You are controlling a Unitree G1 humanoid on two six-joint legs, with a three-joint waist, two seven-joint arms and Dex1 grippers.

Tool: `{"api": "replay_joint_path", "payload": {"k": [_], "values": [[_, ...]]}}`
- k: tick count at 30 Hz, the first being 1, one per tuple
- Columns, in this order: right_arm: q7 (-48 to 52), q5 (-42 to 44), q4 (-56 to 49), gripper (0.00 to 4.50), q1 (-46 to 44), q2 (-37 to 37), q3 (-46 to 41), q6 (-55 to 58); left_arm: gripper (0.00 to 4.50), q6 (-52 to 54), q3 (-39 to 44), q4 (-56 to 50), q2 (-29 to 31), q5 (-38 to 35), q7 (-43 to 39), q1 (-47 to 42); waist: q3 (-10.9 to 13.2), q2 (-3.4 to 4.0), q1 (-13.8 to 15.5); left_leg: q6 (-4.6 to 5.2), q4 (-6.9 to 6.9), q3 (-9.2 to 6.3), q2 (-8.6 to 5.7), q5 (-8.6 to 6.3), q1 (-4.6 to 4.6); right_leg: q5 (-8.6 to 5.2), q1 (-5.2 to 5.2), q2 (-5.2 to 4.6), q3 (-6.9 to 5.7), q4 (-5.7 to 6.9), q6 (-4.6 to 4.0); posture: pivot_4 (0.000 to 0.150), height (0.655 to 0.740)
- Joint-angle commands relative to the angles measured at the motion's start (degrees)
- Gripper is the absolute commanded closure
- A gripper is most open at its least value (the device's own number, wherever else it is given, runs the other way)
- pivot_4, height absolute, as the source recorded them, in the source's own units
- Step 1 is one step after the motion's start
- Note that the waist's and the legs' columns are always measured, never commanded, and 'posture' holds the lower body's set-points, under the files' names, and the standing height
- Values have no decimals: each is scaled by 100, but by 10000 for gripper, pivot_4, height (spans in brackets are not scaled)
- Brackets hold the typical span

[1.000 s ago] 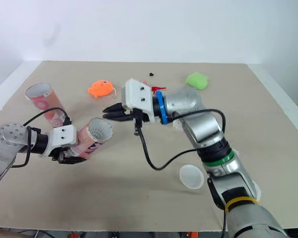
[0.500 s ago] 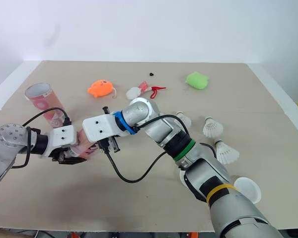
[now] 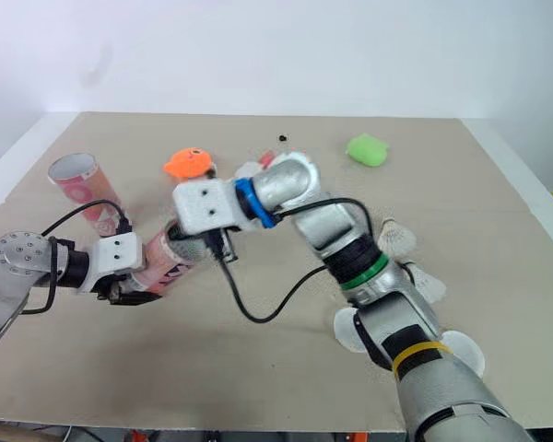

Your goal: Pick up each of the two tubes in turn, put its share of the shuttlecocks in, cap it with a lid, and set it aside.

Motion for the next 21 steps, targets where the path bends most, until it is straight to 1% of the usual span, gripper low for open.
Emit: {"api": "replay_joint_path", "payload": {"k": [1,3,4,7,8,9,10,11,12,13,14,15,16,18,19,20,21], "values": [[100,221,-520,43893,188,-308,-267,316,11279,-13,-78,-36,-68,-36,-7,67,0,0,0,0,0,0,-1,0,0,-1,1,0,-1,0,1,1500,7400],[63,347,-670,43893,293,-406,-384,512,11279,-89,-62,-12,-169,-57,61,-1,0,0,0,0,0,-1,-4,0,0,-7,2,-1,-1,-1,12,1500,7400],[54,565,-831,43893,397,-506,-563,779,11279,-152,-13,1,-278,-101,134,-67,1,1,0,0,0,-1,-5,0,0,-20,2,-1,0,-1,32,1500,7400],[221,1175,-1311,43893,805,-1019,-1027,1558,11279,-205,207,-19,-660,-358,326,-253,6,8,45,1,2,-6,-7,0,-6,-19,2,-3,1,0,38,1500,7400],[321,1344,-1443,41419,954,-1232,-1144,1775,11279,-178,272,-58,-790,-457,383,-295,7,3,63,0,6,-12,-8,0,-14,-17,2,-3,-2,0,37,1500,7400],[392,1455,-1541,37980,1092,-1433,-1246,1923,11279,-153,317,-94,-914,-519,463,-336,8,2,63,0,14,-21,-10,0,-30,-14,-3,-3,-5,-3,37,1500,7400],[472,1570,-1650,37113,1259,-1665,-1368,2051,11279,-166,342,-147,-1036,-566,555,-361,10,-1,61,0,16,-23,-10,0,-33,-13,-4,-3,-6,-3,36,1500,7400],[570,1654,-1744,34906,1462,-1974,-1504,2188,11279,-163,421,-210,-1291,-695,757,-415,10,-1,70,0,21,-26,-13,0,-49,0,-16,-4,-5,-7,27,1500,7400],[713,1659,-1780,29221,1695,-2333,-1628,2264,11279,-229,477,-241,-1604,-799,1005,-450,10,-1,70,1,21,-33,-19,0,-55,-1,-15,-9,-10,-11,29,1500,7400],[843,1657,-1806,28660,1912,-2672,-1711,2310,11279,-287,516,-256,-1906,-889,1231,-446,13,-5,51,1,21,-38,-20,0,-58,-2,-15,-10,-14,-11,30,1500,7400],[975,1624,-1803,24935,2127,-2981,-1782,2324,11279,-431,500,-231,-2196,-894,1466,-401,14,-3,21,2,23,-39,-20,-1,-60,-1,-17,-7,-13,-13,29,1500,7400],[1105,1590,-1797,22518,2317,-3228,-1828,2327,11279,-580,453,-191,-2445,-877,1657,-335,17,8,25,2,22,-39,-21,-1,-61,-1,-23,-3,-8,-13,31,1500,7400],[1180,1578,-1796,15850,2428,-3367,-1855,2329,11279,-668,415,-166,-2590,-860,1770,-292,17,14,30,2,21,-43,-21,-1,-67,0,-21,-4,-12,-17,33,1500,7400],[1342,1420,-1796,10825,2900,-3837,-1837,2096,11279,-1122,241,11,-3179,-722,2143,-93,22,8,97,4,32,-58,-30,-2,-73,-8,-11,-20,-40,-14,40,1500,7400],[1385,1356,-1794,6564,3097,-4011,-1827,1982,11279,-1318,169,115,-3456,-676,2317,2,23,7,85,5,36,-60,-29,-4,-78,-8,-11,-18,-42,-17,41,1500,7400],[1402,1313,-1795,437,3229,-4125,-1820,1909,11279,-1470,117,203,-3658,-642,2450,76,19,13,92,11,44,-56,-41,-8,-84,0,-17,-11,-26,-21,39,1500,7400],[1398,1241,-1770,437,3391,-4232,-1812,1791,11279,-1743,41,393,-3876,-547,2611,164,21,11,84,12,48,-63,-48,-8,-79,0,-7,-15,-30,-19,42,1500,7400]]}}
